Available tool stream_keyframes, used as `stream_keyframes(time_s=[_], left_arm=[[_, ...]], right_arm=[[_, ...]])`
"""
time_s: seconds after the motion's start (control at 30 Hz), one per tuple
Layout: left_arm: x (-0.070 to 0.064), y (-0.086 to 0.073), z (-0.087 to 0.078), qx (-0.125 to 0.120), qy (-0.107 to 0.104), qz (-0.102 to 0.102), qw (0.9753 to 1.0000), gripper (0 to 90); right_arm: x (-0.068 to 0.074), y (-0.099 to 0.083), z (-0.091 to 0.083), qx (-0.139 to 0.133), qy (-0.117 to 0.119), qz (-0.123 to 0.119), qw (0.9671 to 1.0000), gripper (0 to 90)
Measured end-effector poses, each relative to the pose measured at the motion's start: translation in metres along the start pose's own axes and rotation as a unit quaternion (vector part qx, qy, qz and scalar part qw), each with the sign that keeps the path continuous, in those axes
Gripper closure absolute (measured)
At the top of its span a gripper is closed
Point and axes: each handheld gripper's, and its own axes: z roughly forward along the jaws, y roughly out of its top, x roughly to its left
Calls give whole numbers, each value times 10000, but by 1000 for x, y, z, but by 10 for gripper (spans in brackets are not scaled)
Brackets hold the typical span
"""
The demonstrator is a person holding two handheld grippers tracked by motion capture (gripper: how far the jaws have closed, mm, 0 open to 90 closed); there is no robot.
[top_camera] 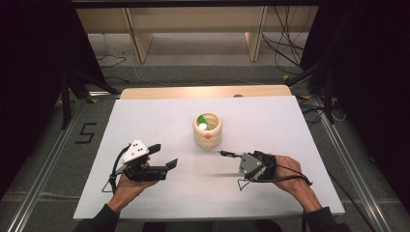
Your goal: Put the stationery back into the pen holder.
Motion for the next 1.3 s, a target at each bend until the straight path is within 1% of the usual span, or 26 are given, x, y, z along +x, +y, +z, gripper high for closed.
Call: stream_keyframes(time_s=[0.07, 0.1, 0.17, 0.3, 0.37, 0.43, 0.47, 0.57, 0.6, 0.63, 0.67, 0.7, 0.73, 0.77, 0.8, 0.83, 0.87, 0.9, 1.0, 1.03, 1.1, 1.13, 1.17, 1.2, 1.23, 1.3], left_arm=[[0, 0, 0, 2, 2, 8, 10000, 167], [-1, 0, 0, 12, 2, 18, 10000, 167], [-1, 0, 1, 42, -1, 8, 10000, 167], [-1, 1, 1, 80, -3, -6, 10000, 167], [-1, 1, 2, 114, -18, -20, 9999, 167], [-1, 2, 2, 157, -7, -34, 9999, 167], [-1, 2, 3, 173, -30, -63, 9998, 168], [-2, 5, 3, 248, -24, -2, 9997, 168], [-3, 6, 3, 287, -17, 8, 9996, 169], [-3, 6, 3, 287, -28, -8, 9996, 169], [-3, 8, 3, 313, -52, -10, 9995, 171], [-3, 9, 4, 334, -74, -57, 9994, 172], [-4, 11, 4, 355, -84, -55, 9993, 172], [-5, 12, 4, 374, -114, -68, 9992, 173], [-6, 14, 5, 420, -131, -44, 9990, 173], [-7, 16, 6, 457, -146, -17, 9988, 173], [-8, 18, 6, 515, -176, 21, 9985, 173], [-10, 19, 8, 578, -172, 50, 9982, 173], [-11, 23, 13, 766, -230, 105, 9967, 173], [-12, 24, 15, 831, -238, 131, 9962, 173], [-14, 28, 18, 937, -294, 171, 9950, 173], [-14, 30, 19, 997, -316, 194, 9943, 173], [-15, 33, 20, 1042, -328, 246, 9937, 173], [-16, 35, 21, 1089, -369, 271, 9930, 173], [-16, 38, 22, 1150, -423, 296, 9920, 174], [-19, 42, 26, 1241, -473, 385, 9904, 176]], right_arm=[[5, 4, -1, -111, -181, -238, 9995, 799], [9, 6, -1, -161, -321, -328, 9988, 799], [13, 9, -1, -193, -468, -505, 9974, 799], [22, 13, -2, -299, -714, -683, 9947, 799], [25, 16, -2, -287, -814, -781, 9932, 799], [30, 18, -1, -333, -985, -920, 9903, 799], [32, 19, -1, -352, -994, -946, 9899, 799], [39, 22, 0, -394, -1245, -1157, 9847, 799], [41, 23, -1, -408, -1297, -1152, 9840, 799], [42, 23, -2, -419, -1356, -1200, 9826, 799], [42, 25, -2, -415, -1357, -1292, 9814, 799], [45, 26, -3, -418, -1463, -1334, 9793, 799], [48, 27, -4, -431, -1558, -1384, 9771, 799], [48, 29, -4, -460, -1574, -1473, 9754, 799], [51, 30, -4, -457, -1634, -1509, 9739, 799], [52, 31, -5, -486, -1719, -1617, 9705, 799], [55, 32, -6, -466, -1734, -1639, 9700, 799], [56, 33, -6, -504, -1795, -1731, 9671, 799], [61, 37, -7, -588, -1936, -1947, 9598, 800], [62, 38, -8, -565, -1948, -1957, 9595, 800], [64, 40, -7, -575, -1999, -2106, 9552, 799], [66, 40, -7, -596, -2062, -2169, 9523, 799], [67, 41, -7, -572, -2051, -2178, 9525, 799], [67, 42, -7, -590, -2069, -2229, 9508, 799], [68, 43, -7, -631, -2137, -2296, 9474, 799], [70, 44, -7, -597, -2094, -2383, 9465, 800]])
